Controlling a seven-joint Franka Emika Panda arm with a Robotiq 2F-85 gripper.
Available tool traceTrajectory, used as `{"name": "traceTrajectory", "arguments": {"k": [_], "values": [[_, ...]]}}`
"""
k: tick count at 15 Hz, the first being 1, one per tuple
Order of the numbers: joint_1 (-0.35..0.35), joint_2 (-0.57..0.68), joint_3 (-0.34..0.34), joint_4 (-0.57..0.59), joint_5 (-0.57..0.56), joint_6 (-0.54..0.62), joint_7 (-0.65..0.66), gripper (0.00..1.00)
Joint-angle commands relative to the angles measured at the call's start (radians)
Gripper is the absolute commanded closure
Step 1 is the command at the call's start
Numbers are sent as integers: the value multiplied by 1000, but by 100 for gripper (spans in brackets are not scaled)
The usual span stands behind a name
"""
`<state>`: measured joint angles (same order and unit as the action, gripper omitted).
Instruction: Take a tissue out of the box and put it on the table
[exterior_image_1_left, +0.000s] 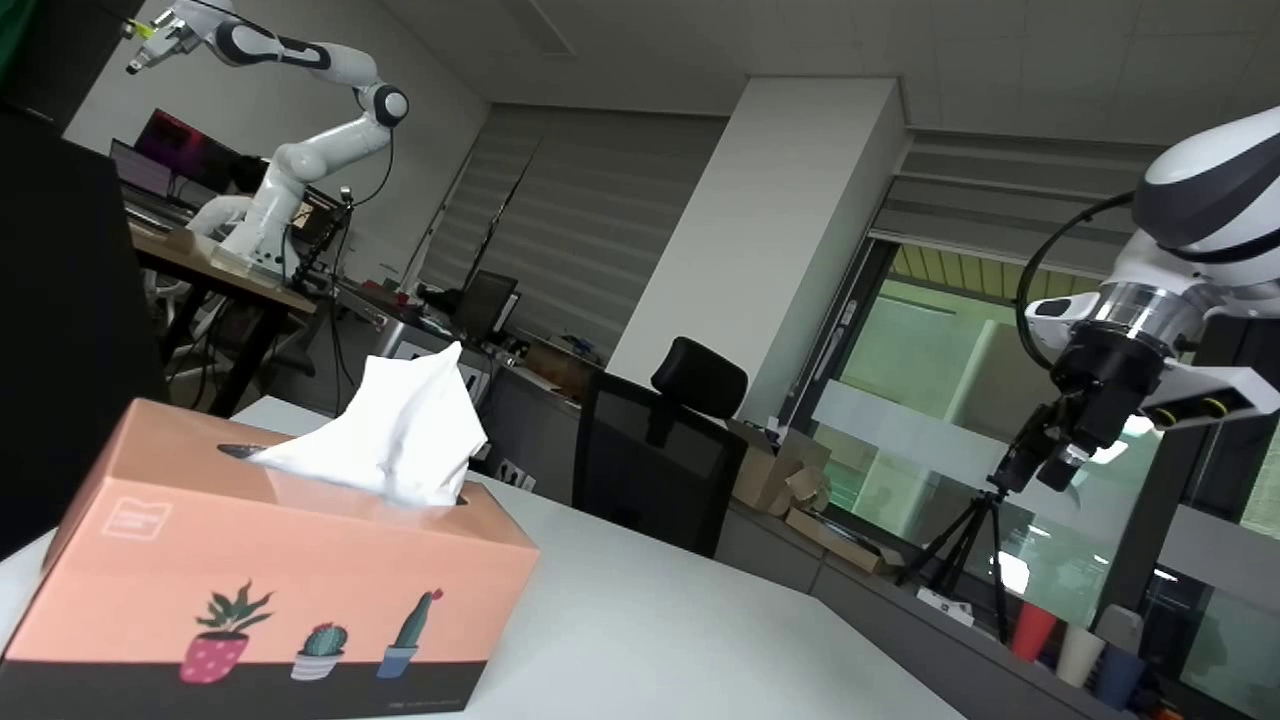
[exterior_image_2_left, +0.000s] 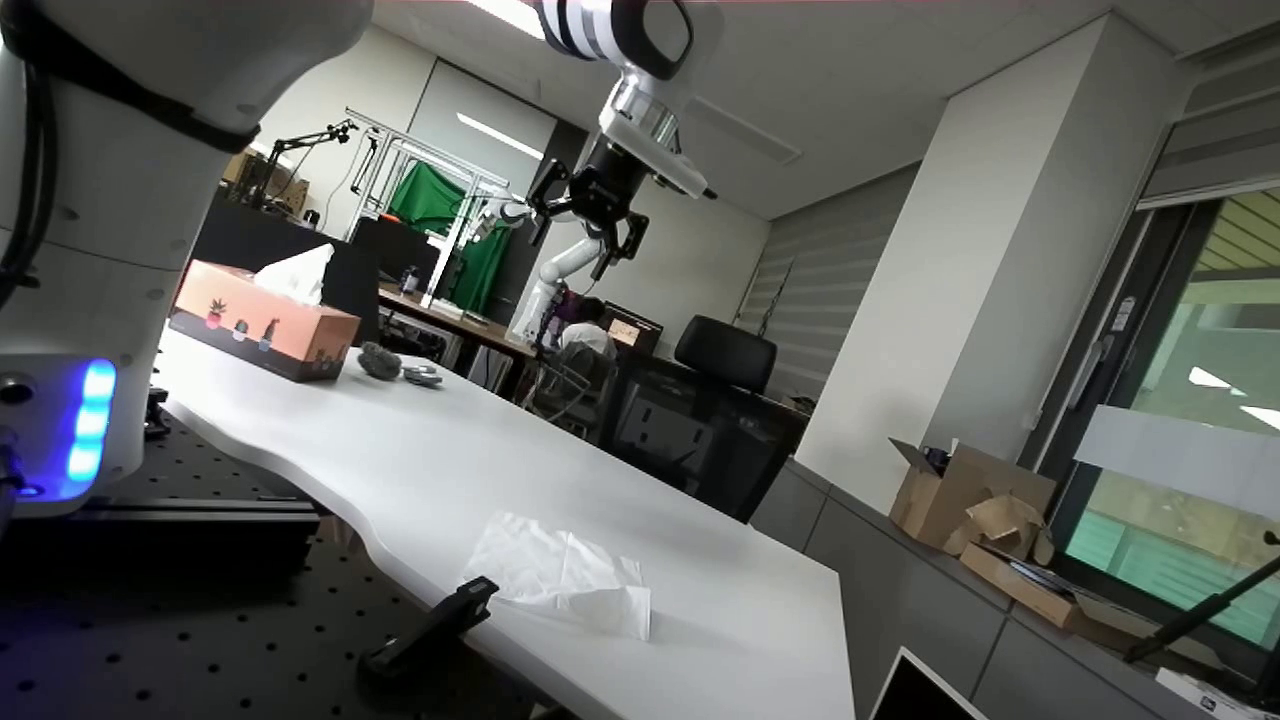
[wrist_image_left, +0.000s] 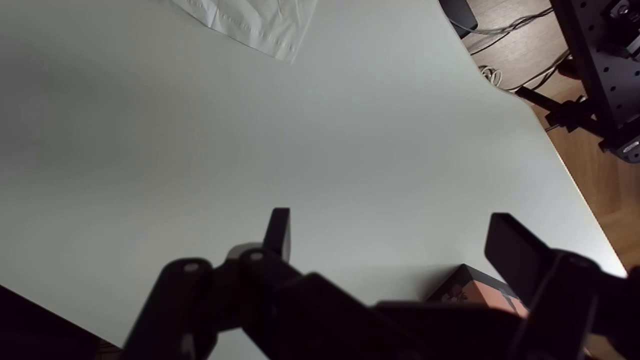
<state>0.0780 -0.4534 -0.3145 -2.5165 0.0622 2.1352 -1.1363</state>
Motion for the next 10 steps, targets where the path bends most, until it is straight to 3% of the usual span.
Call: {"name": "traceTrajectory", "arguments": {"k": [1, 5, 10], "values": [[-32, 5, 30, 2, 16, -3, -13, 0], [-32, 5, 30, 2, 16, -3, -13, 0], [-4, 156, 75, 117, 26, 54, -37, 0]]}}
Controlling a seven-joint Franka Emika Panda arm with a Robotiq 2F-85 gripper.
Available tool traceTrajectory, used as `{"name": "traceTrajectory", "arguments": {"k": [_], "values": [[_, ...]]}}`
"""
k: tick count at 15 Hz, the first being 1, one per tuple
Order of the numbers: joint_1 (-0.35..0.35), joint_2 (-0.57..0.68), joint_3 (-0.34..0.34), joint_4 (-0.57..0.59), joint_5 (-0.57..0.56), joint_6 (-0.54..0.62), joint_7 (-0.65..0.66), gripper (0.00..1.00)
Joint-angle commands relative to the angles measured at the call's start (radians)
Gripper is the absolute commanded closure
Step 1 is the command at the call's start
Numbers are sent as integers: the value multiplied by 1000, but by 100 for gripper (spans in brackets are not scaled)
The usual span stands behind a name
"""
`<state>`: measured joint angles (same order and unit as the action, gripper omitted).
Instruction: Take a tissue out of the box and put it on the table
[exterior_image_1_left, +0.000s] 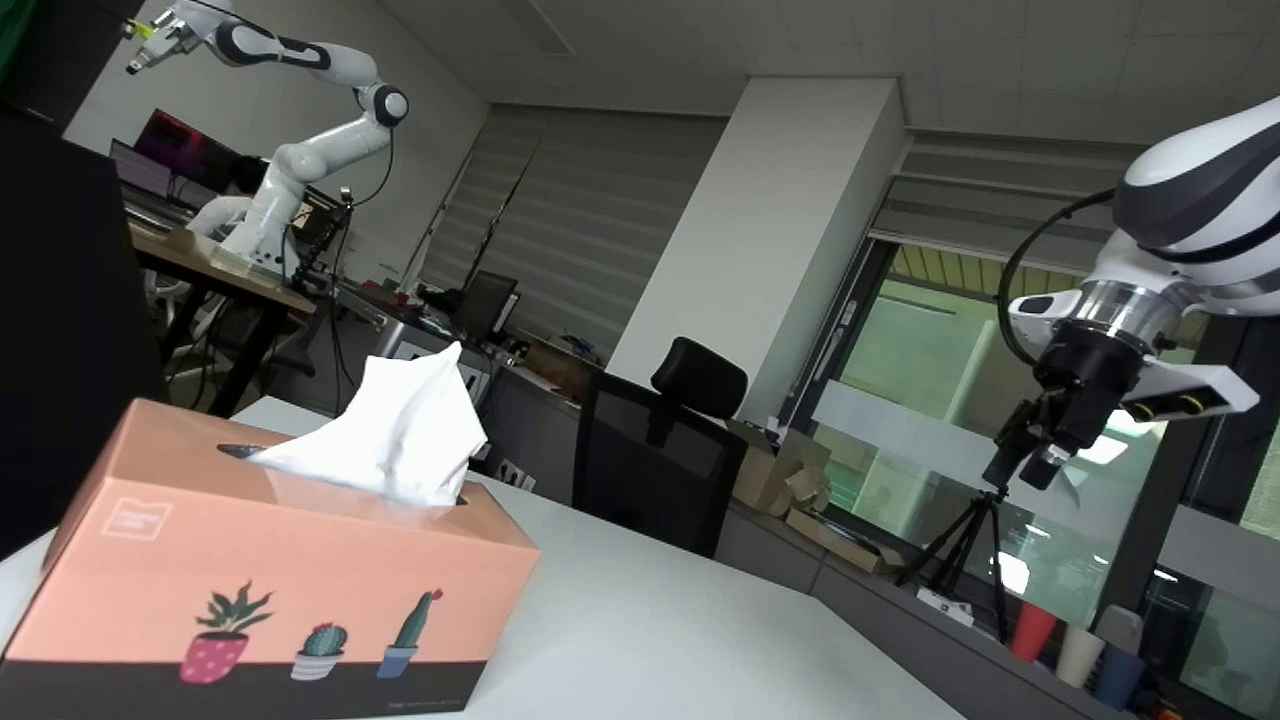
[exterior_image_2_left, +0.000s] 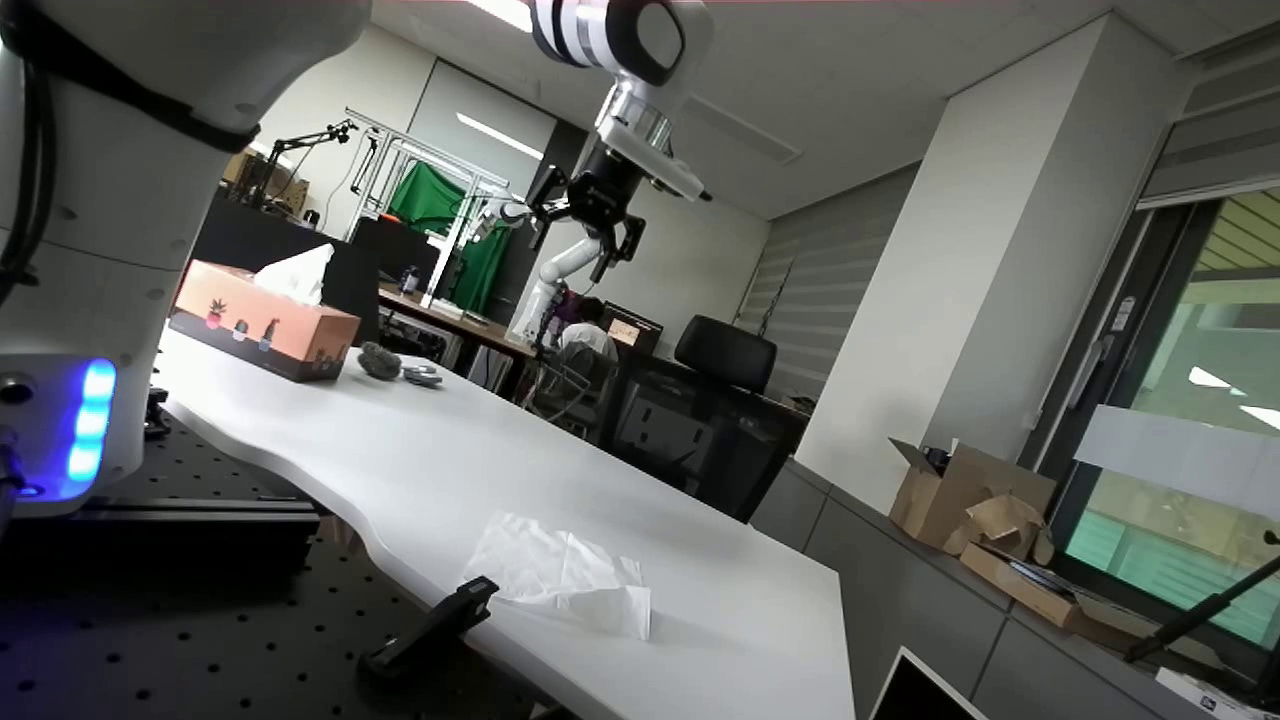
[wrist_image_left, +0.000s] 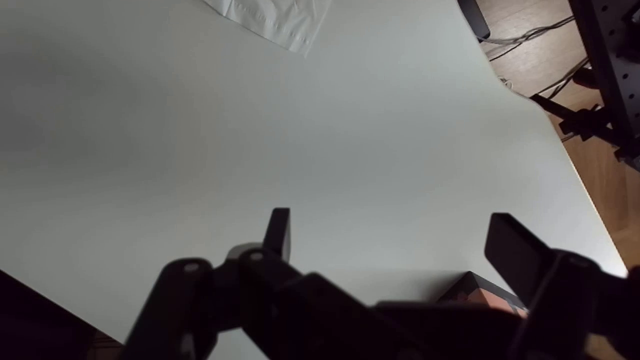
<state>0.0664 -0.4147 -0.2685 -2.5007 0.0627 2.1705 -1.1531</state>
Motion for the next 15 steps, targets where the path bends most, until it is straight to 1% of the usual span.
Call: {"name": "traceTrajectory", "arguments": {"k": [1, 4, 7, 11, 15], "values": [[10, 154, 41, 129, 26, 32, -24, 0], [11, 284, 82, 236, 44, 65, -32, 0], [6, 412, 145, 353, 59, 75, -13, 0], [2, 566, 241, 520, 67, 40, 4, 0], [11, 700, 333, 668, 45, -11, 24, 0]]}}
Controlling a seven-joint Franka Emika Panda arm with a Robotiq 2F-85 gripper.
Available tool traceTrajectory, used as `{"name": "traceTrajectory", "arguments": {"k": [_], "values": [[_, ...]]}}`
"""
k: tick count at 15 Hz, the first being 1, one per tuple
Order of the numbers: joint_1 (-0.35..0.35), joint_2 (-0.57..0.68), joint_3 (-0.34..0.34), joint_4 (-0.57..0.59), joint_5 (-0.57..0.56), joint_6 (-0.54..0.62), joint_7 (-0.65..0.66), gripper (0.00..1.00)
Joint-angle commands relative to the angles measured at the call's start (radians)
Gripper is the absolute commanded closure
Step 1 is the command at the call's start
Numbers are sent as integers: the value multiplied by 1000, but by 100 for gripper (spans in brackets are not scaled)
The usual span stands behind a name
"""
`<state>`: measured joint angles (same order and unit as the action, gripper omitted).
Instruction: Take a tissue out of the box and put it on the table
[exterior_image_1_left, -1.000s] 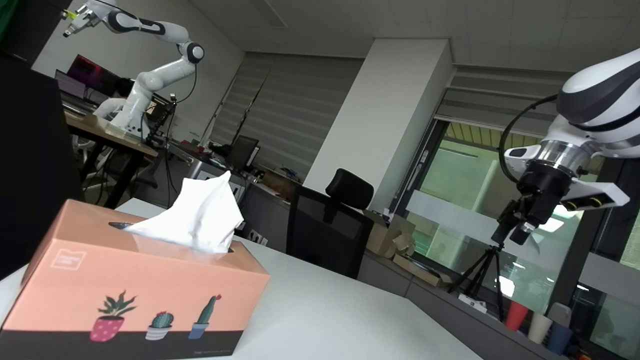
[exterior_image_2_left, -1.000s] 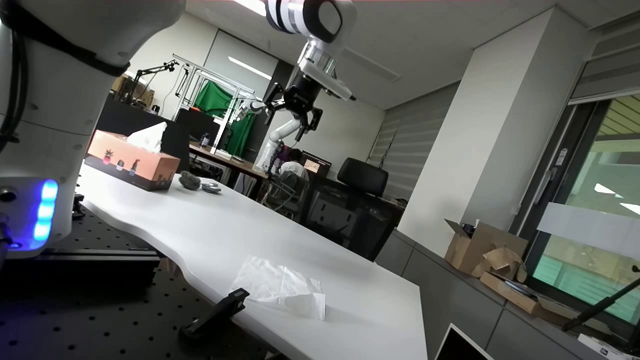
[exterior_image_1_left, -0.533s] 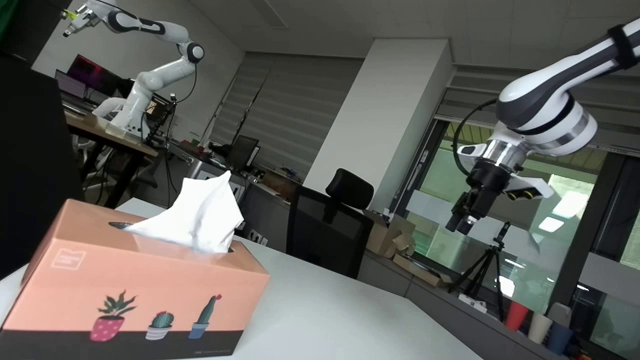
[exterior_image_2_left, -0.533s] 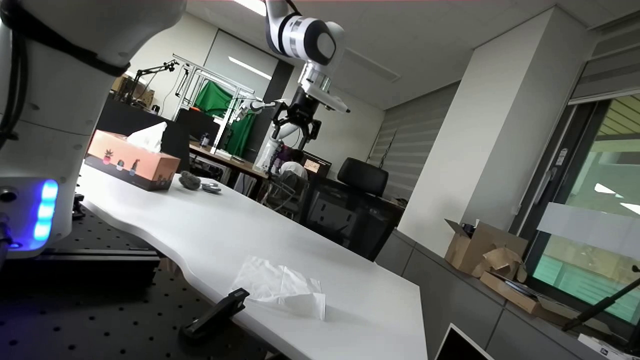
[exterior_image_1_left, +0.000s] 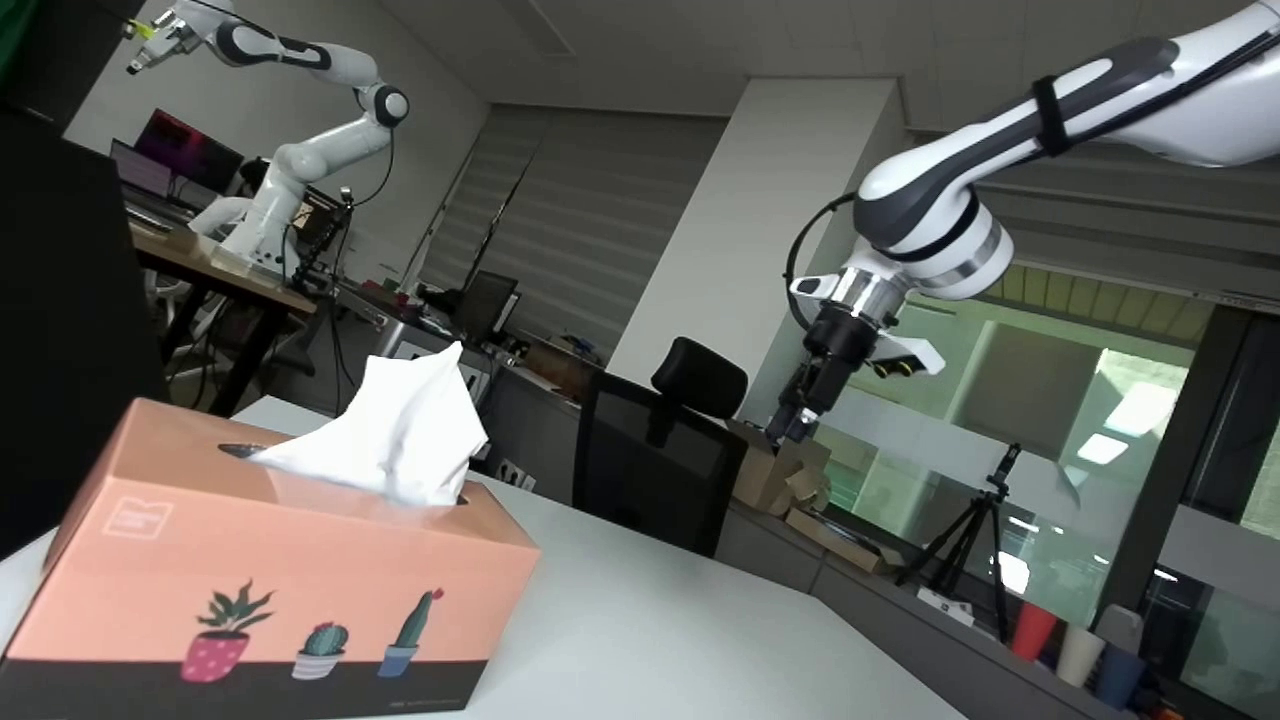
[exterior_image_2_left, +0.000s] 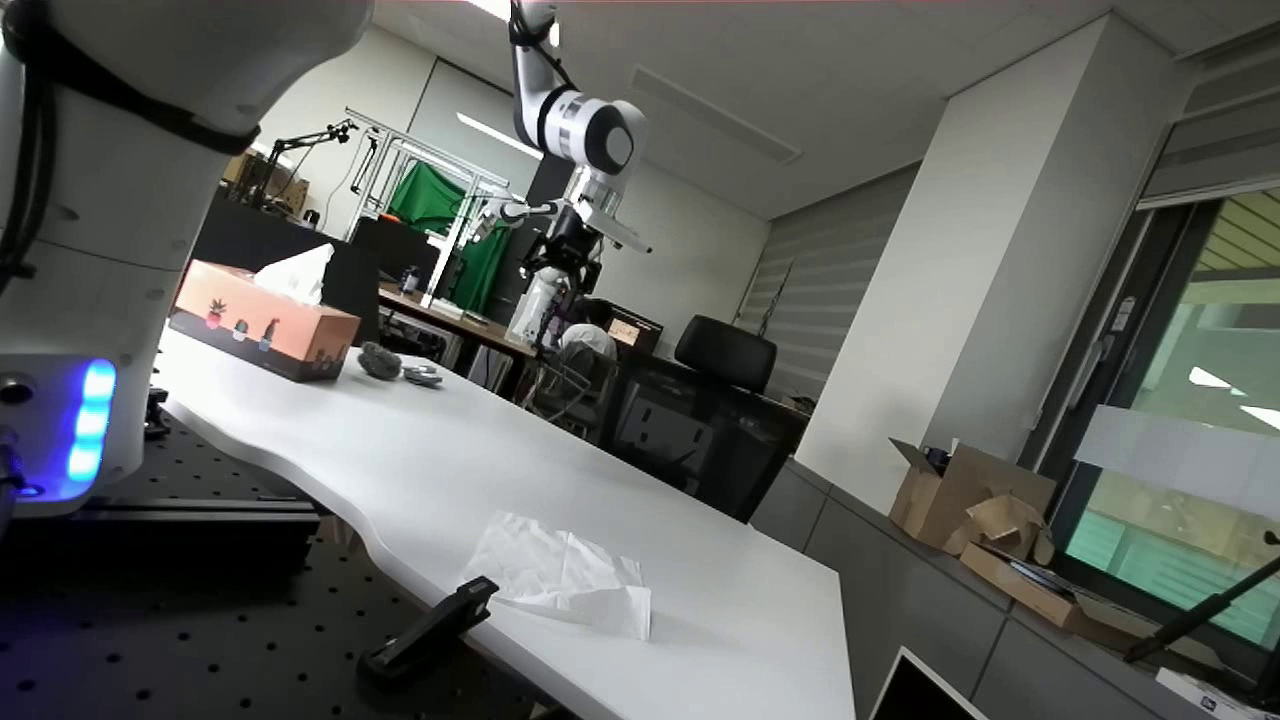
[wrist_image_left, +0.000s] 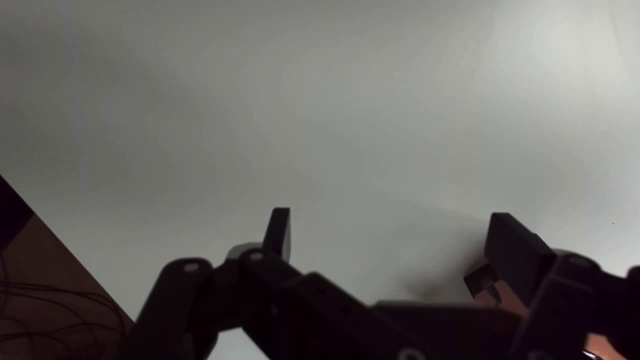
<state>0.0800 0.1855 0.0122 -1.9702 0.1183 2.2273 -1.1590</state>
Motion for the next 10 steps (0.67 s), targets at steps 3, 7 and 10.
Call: {"name": "traceTrajectory", "arguments": {"k": [3, 7, 10], "values": [[13, 176, 111, 223, -19, -111, 38, 0], [12, 187, 154, 210, -11, -105, 20, 0], [25, 212, 168, 240, -12, -119, 34, 0]]}}
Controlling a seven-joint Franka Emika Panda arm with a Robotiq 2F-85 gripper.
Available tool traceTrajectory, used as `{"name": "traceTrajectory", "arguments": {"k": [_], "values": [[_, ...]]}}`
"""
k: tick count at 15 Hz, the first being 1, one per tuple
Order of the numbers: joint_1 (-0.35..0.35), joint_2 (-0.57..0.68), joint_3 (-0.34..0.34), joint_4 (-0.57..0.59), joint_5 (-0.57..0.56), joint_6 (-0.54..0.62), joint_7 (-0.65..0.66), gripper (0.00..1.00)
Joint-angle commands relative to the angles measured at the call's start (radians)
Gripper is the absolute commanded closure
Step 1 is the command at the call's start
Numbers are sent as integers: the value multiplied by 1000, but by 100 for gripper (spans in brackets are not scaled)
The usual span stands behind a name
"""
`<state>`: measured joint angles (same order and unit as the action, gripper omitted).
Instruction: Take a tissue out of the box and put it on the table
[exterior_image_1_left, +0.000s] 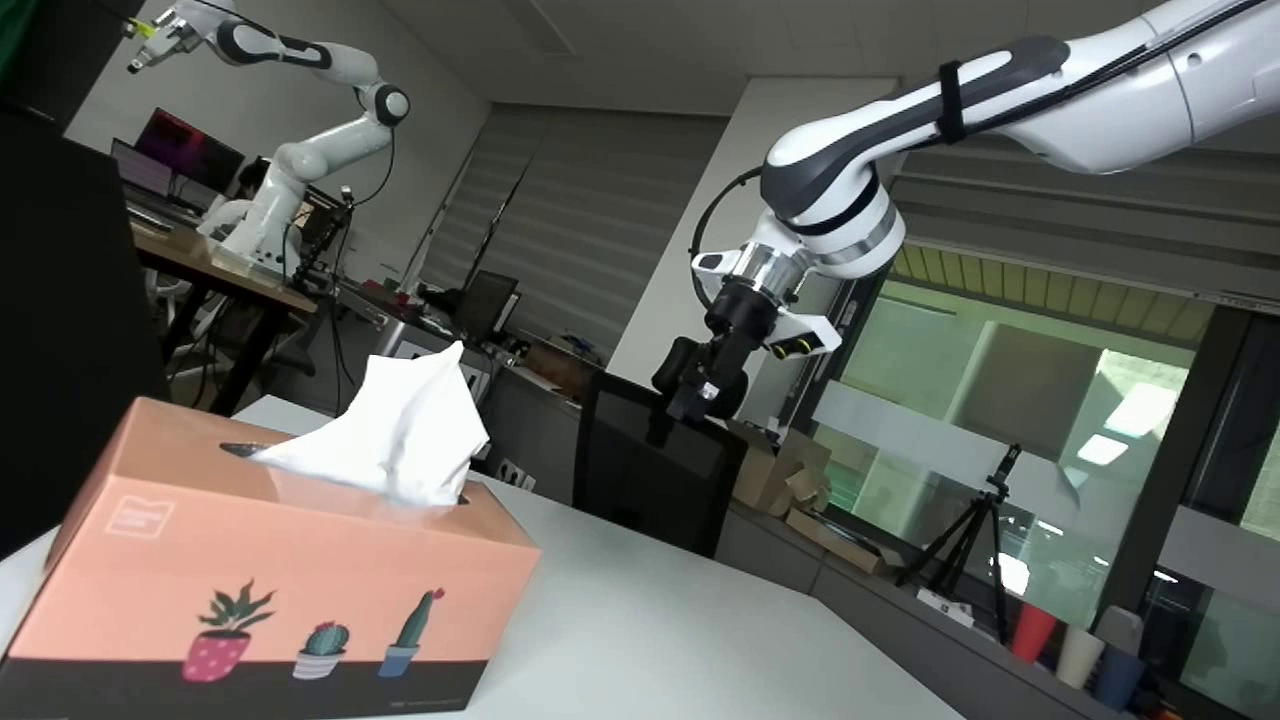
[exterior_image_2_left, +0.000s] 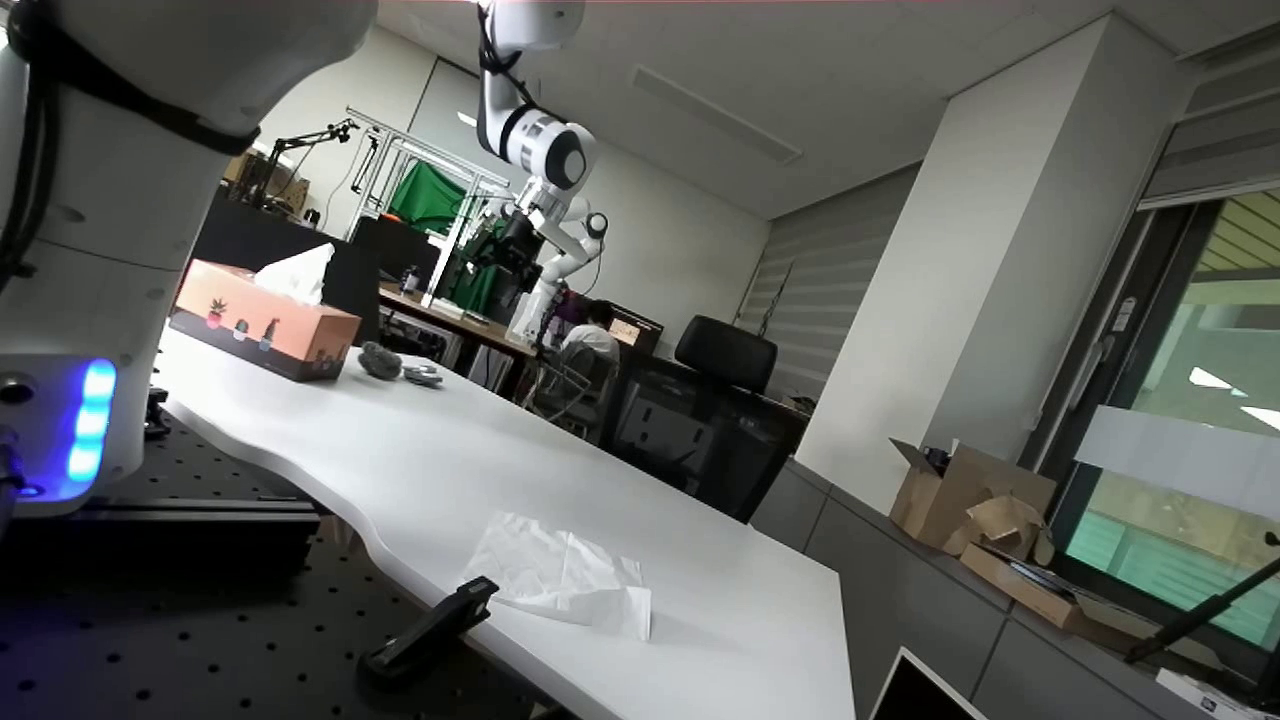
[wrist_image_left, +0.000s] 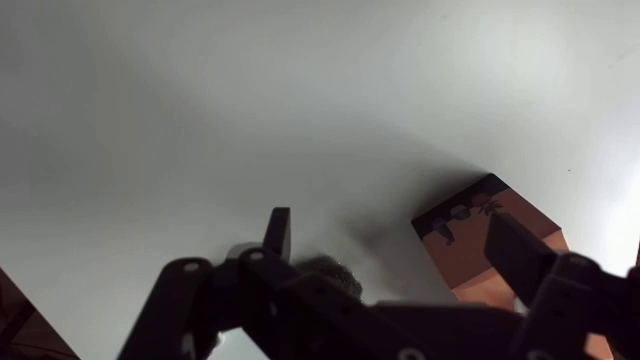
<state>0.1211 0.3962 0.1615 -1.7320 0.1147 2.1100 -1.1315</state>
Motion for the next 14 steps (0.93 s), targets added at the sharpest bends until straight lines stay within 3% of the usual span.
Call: {"name": "traceTrajectory", "arguments": {"k": [1, 14], "values": [[-17, 2, 18, 5, -9, -4, 6, 0], [-14, 17, 16, 33, -16, -18, 19, 0]]}}
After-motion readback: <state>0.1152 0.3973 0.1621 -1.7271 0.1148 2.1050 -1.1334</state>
